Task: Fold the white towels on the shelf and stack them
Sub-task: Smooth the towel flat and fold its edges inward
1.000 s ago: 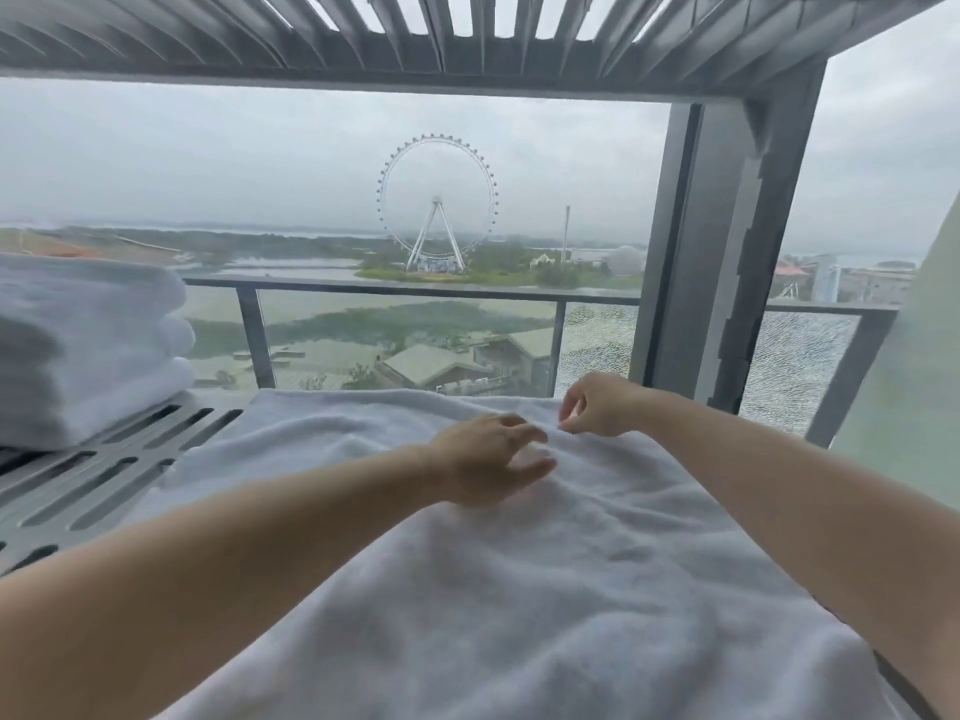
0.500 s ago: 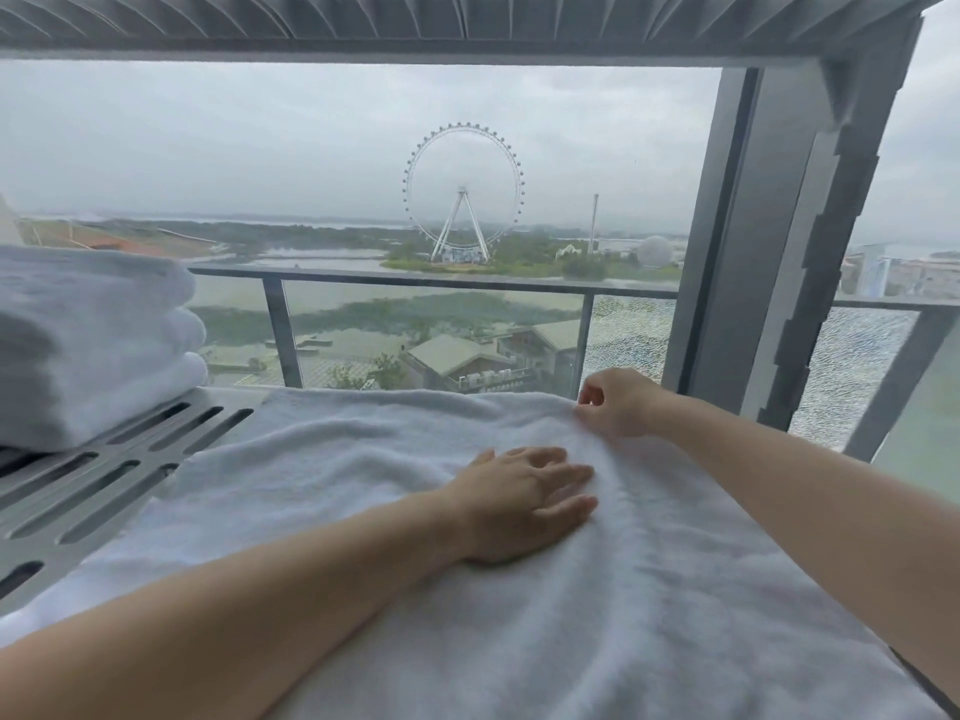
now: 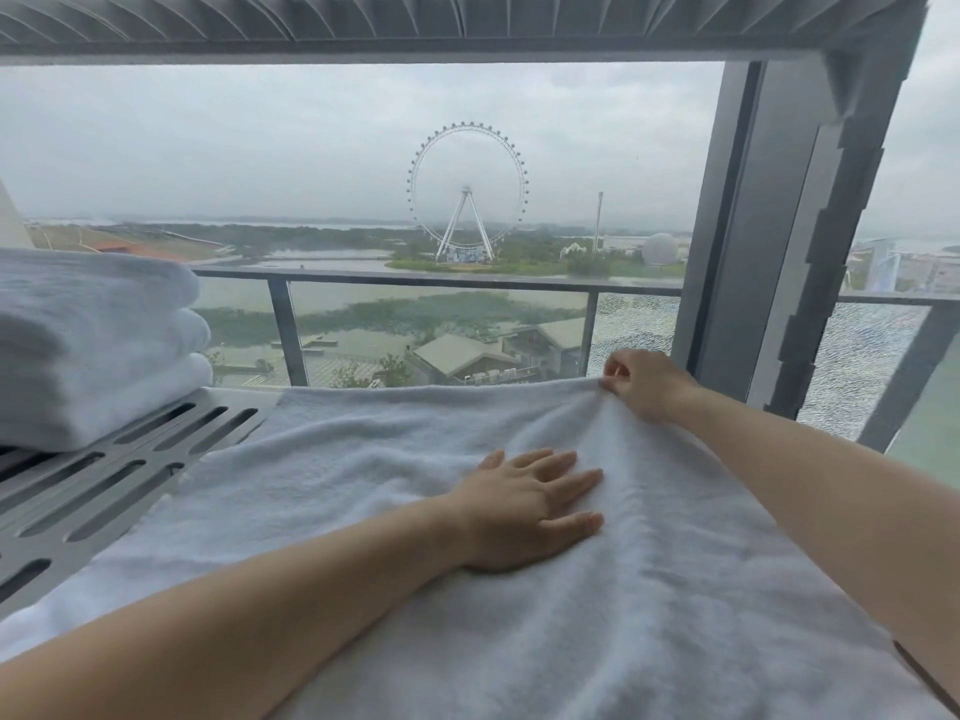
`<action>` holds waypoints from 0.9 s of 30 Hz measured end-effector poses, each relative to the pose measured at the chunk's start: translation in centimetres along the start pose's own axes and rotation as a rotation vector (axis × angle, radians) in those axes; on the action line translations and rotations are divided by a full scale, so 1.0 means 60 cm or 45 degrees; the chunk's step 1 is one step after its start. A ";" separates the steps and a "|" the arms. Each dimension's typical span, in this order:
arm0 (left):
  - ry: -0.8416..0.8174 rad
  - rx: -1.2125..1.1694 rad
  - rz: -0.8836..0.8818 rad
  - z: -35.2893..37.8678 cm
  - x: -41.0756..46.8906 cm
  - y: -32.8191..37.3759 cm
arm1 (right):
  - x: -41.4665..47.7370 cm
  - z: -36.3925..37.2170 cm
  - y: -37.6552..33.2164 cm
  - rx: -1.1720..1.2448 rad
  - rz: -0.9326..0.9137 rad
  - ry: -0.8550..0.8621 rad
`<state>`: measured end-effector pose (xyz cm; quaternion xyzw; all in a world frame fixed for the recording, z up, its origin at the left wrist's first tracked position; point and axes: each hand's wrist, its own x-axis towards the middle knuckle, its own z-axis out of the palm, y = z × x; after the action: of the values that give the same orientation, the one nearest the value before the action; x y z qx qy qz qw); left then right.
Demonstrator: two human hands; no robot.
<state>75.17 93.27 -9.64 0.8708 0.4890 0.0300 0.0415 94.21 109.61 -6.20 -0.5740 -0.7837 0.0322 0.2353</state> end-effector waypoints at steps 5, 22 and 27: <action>-0.014 -0.010 0.008 -0.004 -0.001 0.002 | -0.007 0.013 0.007 -0.287 -0.103 0.053; -0.045 -0.018 -0.181 -0.010 0.058 -0.077 | -0.079 0.014 0.073 -0.280 0.009 -0.448; -0.015 0.068 -0.172 -0.020 0.049 -0.070 | -0.103 0.034 0.015 -0.016 -0.196 -0.409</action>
<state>73.02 98.03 -8.82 0.8368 0.5469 0.0090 0.0232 95.60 104.71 -10.33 -0.5013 -0.8529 0.1007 0.1053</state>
